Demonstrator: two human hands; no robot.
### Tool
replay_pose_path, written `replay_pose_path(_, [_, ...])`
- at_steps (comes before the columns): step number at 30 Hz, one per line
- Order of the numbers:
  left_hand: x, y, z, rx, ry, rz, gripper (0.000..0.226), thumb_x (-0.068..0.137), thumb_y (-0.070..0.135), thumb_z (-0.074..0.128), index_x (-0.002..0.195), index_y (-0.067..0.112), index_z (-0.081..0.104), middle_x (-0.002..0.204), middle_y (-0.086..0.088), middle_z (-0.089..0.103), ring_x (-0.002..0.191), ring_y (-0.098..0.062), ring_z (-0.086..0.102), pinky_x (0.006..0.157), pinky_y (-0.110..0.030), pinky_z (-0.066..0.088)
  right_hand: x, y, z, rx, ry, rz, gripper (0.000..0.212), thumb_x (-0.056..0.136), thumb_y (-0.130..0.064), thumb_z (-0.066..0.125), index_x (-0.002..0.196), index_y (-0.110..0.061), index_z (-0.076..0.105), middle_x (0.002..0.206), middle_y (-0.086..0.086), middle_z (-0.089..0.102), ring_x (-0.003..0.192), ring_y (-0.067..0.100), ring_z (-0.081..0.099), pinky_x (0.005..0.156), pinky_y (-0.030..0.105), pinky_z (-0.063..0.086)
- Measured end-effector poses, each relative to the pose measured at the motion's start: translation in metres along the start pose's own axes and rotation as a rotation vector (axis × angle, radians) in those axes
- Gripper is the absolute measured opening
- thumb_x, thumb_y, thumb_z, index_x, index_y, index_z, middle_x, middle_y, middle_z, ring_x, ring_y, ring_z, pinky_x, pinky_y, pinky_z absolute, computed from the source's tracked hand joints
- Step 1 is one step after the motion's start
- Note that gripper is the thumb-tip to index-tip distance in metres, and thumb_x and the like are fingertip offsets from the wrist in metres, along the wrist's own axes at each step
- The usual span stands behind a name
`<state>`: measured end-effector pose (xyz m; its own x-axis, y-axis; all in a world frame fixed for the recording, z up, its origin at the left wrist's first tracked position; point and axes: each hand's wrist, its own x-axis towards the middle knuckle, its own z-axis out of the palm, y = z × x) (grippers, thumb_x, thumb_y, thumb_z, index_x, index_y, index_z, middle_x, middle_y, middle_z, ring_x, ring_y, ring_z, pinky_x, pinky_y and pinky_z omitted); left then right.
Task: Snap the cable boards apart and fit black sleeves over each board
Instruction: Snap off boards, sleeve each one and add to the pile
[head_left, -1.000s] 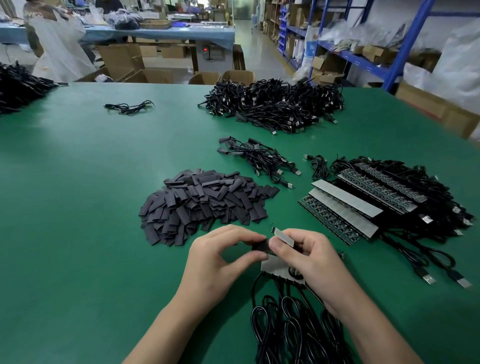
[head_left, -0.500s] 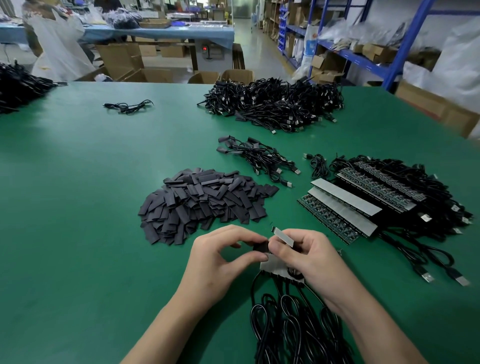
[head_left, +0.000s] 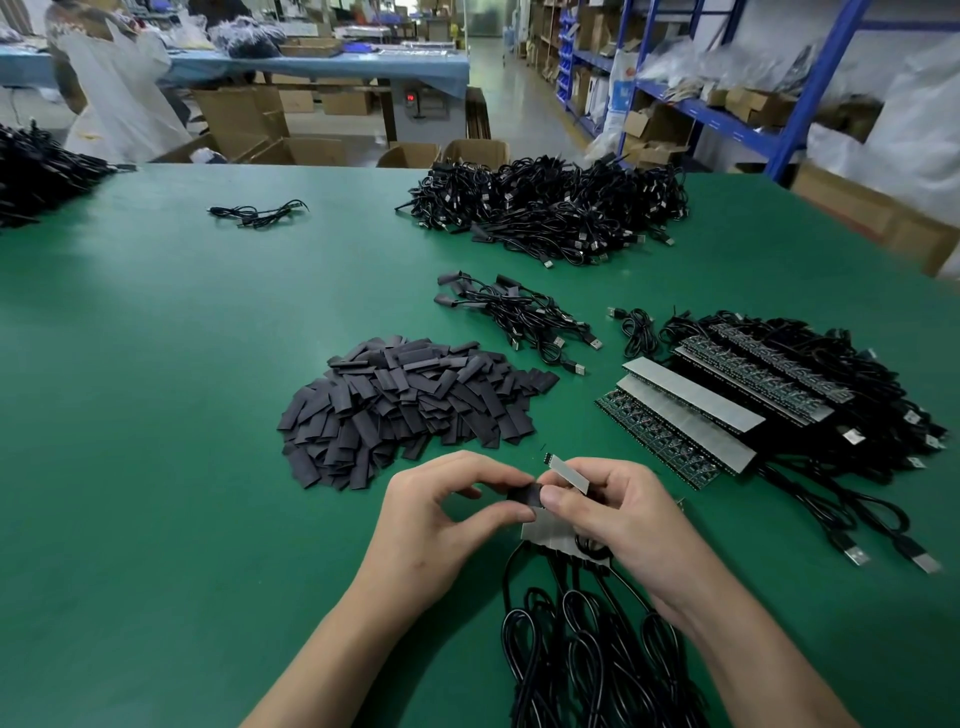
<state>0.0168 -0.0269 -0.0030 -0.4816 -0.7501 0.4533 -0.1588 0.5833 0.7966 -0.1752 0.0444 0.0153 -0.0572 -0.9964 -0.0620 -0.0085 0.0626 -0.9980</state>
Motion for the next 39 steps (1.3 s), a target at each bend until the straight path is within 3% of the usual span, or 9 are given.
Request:
replay_pose_path(7, [-0.0006,-0.0019,-0.0012,0.079,-0.026,0.024,0.017,0.082,0.032,0.085,0.098,0.031,0.079,0.098,0.020,0.075,0.095,-0.008,0.070,0.078,-0.025,0.052,0.0014,0.0024,0.0015,-0.112,0.013,0.001,0.026,0.074,-0.044,0.070,0.087,-0.022,0.076,0.075,-0.001,0.063,0.074,0.011,0.057,0.073,0.027,0.049])
replay_pose_path(9, [-0.0010,-0.0007,-0.0014,0.103,-0.038,0.045,0.018,0.083,0.037,0.082,0.099,0.028,0.079,0.098,0.018,0.073,0.096,-0.008,0.070,0.081,-0.023,0.052,0.0009,0.0025,0.0019,-0.132,0.014,-0.007,0.019,0.076,-0.038,0.070,0.084,-0.021,0.074,0.073,-0.001,0.061,0.071,0.010,0.056,0.070,0.022,0.047])
replay_pose_path(14, [-0.0017,0.0028,-0.0026,0.184,-0.059,0.087,0.024,0.084,0.049,0.077,0.100,0.031,0.080,0.098,0.019,0.070,0.095,-0.005,0.068,0.084,-0.037,0.055,0.0001,0.0033,0.0020,-0.163,0.014,-0.017,0.009,0.080,-0.022,0.069,0.076,-0.014,0.067,0.062,-0.010,0.057,0.059,0.001,0.052,0.058,0.009,0.043])
replay_pose_path(18, [-0.0012,0.0038,-0.0019,0.240,-0.052,0.127,0.020,0.084,0.046,0.079,0.099,0.033,0.080,0.097,0.018,0.070,0.095,-0.003,0.066,0.083,-0.039,0.053,0.0000,0.0042,0.0003,-0.184,0.003,-0.014,0.019,0.087,-0.009,0.070,0.070,-0.015,0.065,0.057,-0.012,0.052,0.052,-0.004,0.047,0.053,0.006,0.040])
replay_pose_path(23, [-0.0011,0.0055,-0.0009,0.263,-0.037,0.161,0.018,0.086,0.045,0.078,0.097,0.032,0.080,0.097,0.019,0.069,0.094,-0.002,0.065,0.082,-0.037,0.052,0.0012,0.0032,0.0025,-0.228,0.012,-0.007,0.012,0.077,-0.025,0.067,0.070,-0.016,0.064,0.059,-0.012,0.053,0.054,0.000,0.048,0.055,0.009,0.039])
replay_pose_path(31, [-0.0015,0.0060,-0.0014,0.242,-0.057,0.128,0.016,0.087,0.044,0.077,0.096,0.031,0.079,0.097,0.019,0.069,0.095,-0.005,0.066,0.082,-0.038,0.053,0.0009,0.0057,0.0000,-0.299,0.031,0.004,0.030,0.068,-0.046,0.064,0.075,-0.017,0.065,0.065,-0.005,0.054,0.064,0.010,0.048,0.063,0.026,0.039])
replay_pose_path(37, [-0.0011,0.0063,-0.0028,0.193,-0.030,0.100,0.017,0.088,0.043,0.076,0.094,0.028,0.080,0.096,0.018,0.069,0.094,-0.008,0.067,0.081,-0.037,0.055,-0.0006,0.0022,-0.0006,-0.270,-0.001,-0.029,0.017,0.082,-0.035,0.066,0.079,-0.017,0.067,0.068,-0.006,0.058,0.064,0.007,0.050,0.061,0.017,0.040])
replay_pose_path(39, [-0.0010,0.0061,-0.0036,0.161,-0.008,0.078,0.016,0.087,0.041,0.079,0.093,0.026,0.080,0.096,0.017,0.070,0.094,-0.010,0.069,0.083,-0.034,0.055,-0.0016,-0.0001,-0.0019,-0.249,0.001,-0.045,0.022,0.086,-0.040,0.064,0.081,-0.019,0.067,0.068,-0.007,0.057,0.064,0.007,0.049,0.062,0.018,0.040])
